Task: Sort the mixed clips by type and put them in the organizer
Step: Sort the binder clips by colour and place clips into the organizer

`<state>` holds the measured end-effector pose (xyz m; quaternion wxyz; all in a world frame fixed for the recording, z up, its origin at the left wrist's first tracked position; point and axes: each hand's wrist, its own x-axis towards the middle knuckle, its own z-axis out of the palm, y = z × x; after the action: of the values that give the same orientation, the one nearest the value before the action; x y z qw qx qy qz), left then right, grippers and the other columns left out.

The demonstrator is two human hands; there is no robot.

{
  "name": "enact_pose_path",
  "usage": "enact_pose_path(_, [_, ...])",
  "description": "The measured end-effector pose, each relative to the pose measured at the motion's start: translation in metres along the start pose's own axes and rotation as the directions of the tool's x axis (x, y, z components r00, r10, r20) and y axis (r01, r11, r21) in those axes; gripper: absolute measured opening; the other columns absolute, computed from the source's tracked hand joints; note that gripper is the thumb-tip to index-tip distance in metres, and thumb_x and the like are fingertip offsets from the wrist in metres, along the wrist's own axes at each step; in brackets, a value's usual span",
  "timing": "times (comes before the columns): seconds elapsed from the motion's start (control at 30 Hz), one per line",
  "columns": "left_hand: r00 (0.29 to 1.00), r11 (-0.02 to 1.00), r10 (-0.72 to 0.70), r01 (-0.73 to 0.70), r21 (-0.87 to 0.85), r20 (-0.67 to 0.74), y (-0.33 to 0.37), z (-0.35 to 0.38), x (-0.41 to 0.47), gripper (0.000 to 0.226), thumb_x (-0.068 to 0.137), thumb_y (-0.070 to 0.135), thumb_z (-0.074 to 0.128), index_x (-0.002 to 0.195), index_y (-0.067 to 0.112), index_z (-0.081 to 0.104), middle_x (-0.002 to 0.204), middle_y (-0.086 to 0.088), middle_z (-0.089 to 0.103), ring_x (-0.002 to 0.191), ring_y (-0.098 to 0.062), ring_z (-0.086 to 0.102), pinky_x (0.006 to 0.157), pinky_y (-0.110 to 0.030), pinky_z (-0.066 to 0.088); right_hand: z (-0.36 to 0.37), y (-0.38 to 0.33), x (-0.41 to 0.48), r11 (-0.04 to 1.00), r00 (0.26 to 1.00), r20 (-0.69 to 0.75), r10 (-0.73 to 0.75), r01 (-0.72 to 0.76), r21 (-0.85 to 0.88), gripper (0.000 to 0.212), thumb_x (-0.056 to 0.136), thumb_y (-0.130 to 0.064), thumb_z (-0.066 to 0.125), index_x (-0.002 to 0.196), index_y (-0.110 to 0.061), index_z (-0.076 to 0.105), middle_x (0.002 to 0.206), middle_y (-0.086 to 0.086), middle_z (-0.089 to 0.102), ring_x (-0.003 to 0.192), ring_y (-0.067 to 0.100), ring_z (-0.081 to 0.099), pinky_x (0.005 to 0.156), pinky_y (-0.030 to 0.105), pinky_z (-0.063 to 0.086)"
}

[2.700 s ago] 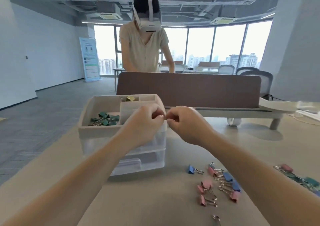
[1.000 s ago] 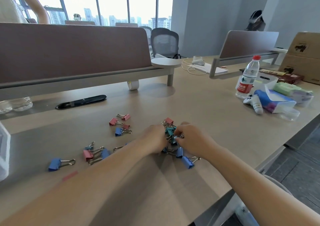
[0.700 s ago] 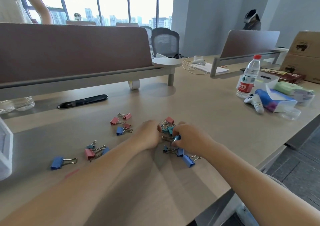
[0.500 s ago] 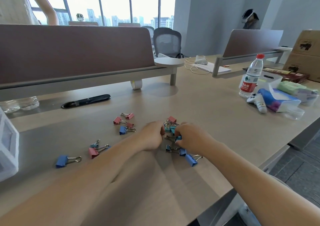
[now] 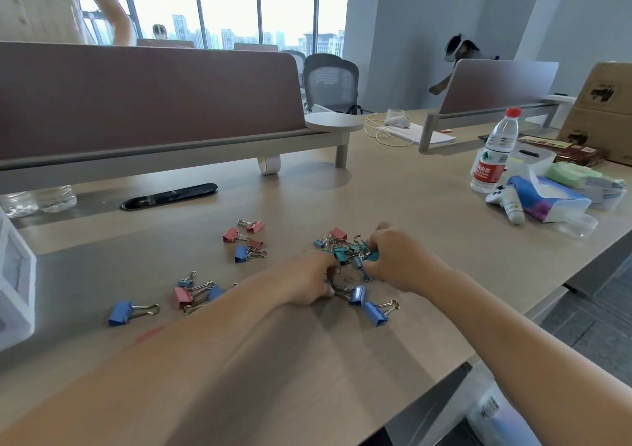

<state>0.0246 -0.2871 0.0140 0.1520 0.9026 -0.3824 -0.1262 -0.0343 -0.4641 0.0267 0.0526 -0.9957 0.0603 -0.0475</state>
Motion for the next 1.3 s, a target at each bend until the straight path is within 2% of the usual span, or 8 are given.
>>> enact_pose_path(0.07, [1.0,1.0,-0.001,0.001,0.015,-0.006,-0.001,-0.001,-0.001,0.022,0.09,0.023,0.067,0.107,0.012,0.058,0.108,-0.006,0.058,0.09,-0.018,0.048,0.074,-0.03,0.038,-0.001,0.001,0.002,1.0,1.0,-0.018,0.015,-0.015,0.026,0.028,0.089,-0.027,0.064,0.105,-0.004,0.065,0.108,0.005,0.056,0.073,0.02,0.055,0.057,0.025,0.046])
enact_pose_path(0.27, [0.999,0.999,-0.041,0.041,-0.01,-0.01,-0.007,-0.004,0.001,0.027,0.094,0.027,0.062,0.115,0.01,0.055,0.117,-0.008,0.057,0.097,-0.022,0.051,0.076,-0.029,0.038,0.001,-0.001,0.01,0.999,1.0,0.001,0.01,-0.01,0.05,0.04,0.09,-0.01,0.058,0.129,-0.009,0.052,0.116,0.011,0.06,0.098,0.025,0.06,0.084,0.036,0.053])
enact_pose_path(0.43, [0.997,0.995,-0.073,0.072,-0.07,-0.017,-0.016,-0.008,0.003,0.019,0.092,0.021,0.058,0.108,0.013,0.056,0.113,-0.007,0.058,0.097,-0.022,0.053,0.078,-0.031,0.041,0.01,-0.006,0.018,0.995,0.999,0.048,-0.015,0.01,0.102,0.028,0.088,-0.008,0.053,0.116,-0.007,0.049,0.11,0.009,0.052,0.093,0.025,0.053,0.081,0.036,0.048])
enact_pose_path(0.67, [0.989,0.981,-0.112,0.094,-0.171,-0.101,-0.032,-0.016,0.012,0.013,0.087,0.013,0.061,0.087,0.023,0.052,0.099,0.002,0.056,0.091,-0.017,0.052,0.07,-0.027,0.037,0.018,-0.011,0.036,0.991,0.99,0.06,-0.126,0.123,0.053,0.037,0.086,-0.025,0.069,0.119,-0.018,0.056,0.109,-0.002,0.05,0.088,0.019,0.051,0.073,0.028,0.042])
enact_pose_path(0.83, [0.992,0.982,-0.12,0.113,-0.151,-0.037,-0.032,-0.02,0.019,0.022,0.092,0.006,0.05,0.108,0.013,0.064,0.113,-0.004,0.062,0.1,-0.019,0.056,0.079,-0.025,0.041,0.019,-0.012,0.048,0.991,0.982,0.136,-0.132,0.132,0.008,0.052,0.085,-0.036,0.071,0.132,-0.022,0.055,0.12,0.0,0.052,0.1,0.022,0.057,0.086,0.037,0.051])
enact_pose_path(0.97, [0.989,0.959,-0.144,0.13,-0.251,-0.036,-0.028,-0.022,0.023,0.03,0.09,-0.006,0.041,0.104,0.002,0.066,0.07,0.0,0.057,0.061,-0.014,0.053,0.053,-0.024,0.041,0.017,-0.014,0.055,0.991,0.972,0.199,-0.124,0.133,-0.034,0.049,0.087,-0.039,0.069,0.13,-0.022,0.056,0.119,0.002,0.055,0.104,0.024,0.056,0.087,0.037,0.05])
enact_pose_path(1.2, [0.983,0.919,-0.179,0.156,-0.363,-0.032,-0.033,-0.02,0.03,0.021,0.088,-0.005,0.045,0.092,0.006,0.063,0.088,-0.02,0.071,0.05,-0.018,0.062,0.05,-0.027,0.05,0.016,-0.016,0.056,0.991,0.969,0.208,-0.13,0.135,-0.01,0.044,0.085,-0.037,0.066,0.126,-0.025,0.054,0.115,0.001,0.056,0.097,0.022,0.054,0.075,0.033,0.046])
enact_pose_path(1.3, [0.98,0.946,-0.162,0.122,-0.299,-0.113,-0.031,-0.022,0.032,0.025,0.089,-0.001,0.047,0.098,0.006,0.069,0.087,-0.011,0.067,0.073,-0.024,0.061,0.055,-0.025,0.043,0.017,-0.018,0.055,0.989,0.969,0.2,-0.145,0.15,-0.007,0.042,0.085,-0.034,0.065,0.124,-0.026,0.054,0.109,0.0,0.056,0.091,0.021,0.054,0.068,0.03,0.041])
